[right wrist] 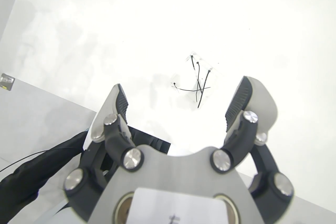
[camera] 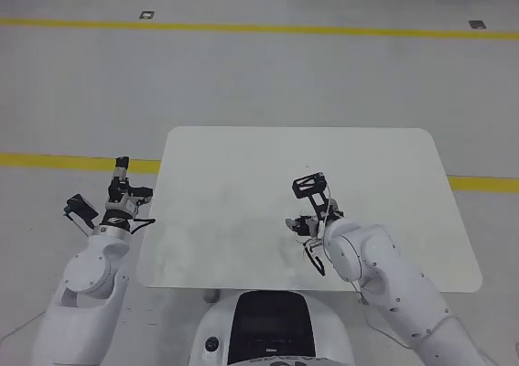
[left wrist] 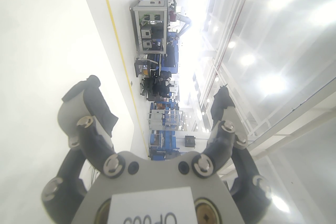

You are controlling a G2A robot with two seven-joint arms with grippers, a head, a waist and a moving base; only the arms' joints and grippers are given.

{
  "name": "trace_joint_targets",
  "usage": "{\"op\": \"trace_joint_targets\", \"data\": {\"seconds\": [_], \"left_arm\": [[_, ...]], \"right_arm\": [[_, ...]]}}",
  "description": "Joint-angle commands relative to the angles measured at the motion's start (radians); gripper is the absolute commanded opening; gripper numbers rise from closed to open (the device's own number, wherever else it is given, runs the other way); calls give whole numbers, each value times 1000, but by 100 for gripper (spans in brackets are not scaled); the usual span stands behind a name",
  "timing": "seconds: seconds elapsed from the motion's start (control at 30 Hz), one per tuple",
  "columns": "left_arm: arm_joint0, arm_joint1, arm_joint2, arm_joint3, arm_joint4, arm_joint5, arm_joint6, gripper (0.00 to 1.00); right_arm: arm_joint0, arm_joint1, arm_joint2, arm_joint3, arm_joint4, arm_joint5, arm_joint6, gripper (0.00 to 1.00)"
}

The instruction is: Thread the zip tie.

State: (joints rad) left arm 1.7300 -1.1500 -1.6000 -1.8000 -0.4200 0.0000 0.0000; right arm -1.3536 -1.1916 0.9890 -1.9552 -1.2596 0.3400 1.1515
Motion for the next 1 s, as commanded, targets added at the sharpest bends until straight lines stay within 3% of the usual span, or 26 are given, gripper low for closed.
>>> {"op": "trace_joint_targets", "data": {"seconds": [0.0, 0.23, 0.43, 0.77, 0.97], "left_arm": [[0, 0, 0, 0, 0, 0, 0, 100], [0, 0, 0, 0, 0, 0, 0, 100], [0, 0, 0, 0, 0, 0, 0, 100], [0, 0, 0, 0, 0, 0, 0, 100], [0, 0, 0, 0, 0, 0, 0, 100]], "right_arm": [[38, -14, -1, 34, -27, 0, 61, 100], [180, -87, -49, 163, -54, 0, 233, 100], [255, -148, -60, 342, 24, 0, 238, 100], [259, -150, -60, 349, 21, 0, 238, 100], [278, -158, -100, 444, 9, -13, 238, 100]]}}
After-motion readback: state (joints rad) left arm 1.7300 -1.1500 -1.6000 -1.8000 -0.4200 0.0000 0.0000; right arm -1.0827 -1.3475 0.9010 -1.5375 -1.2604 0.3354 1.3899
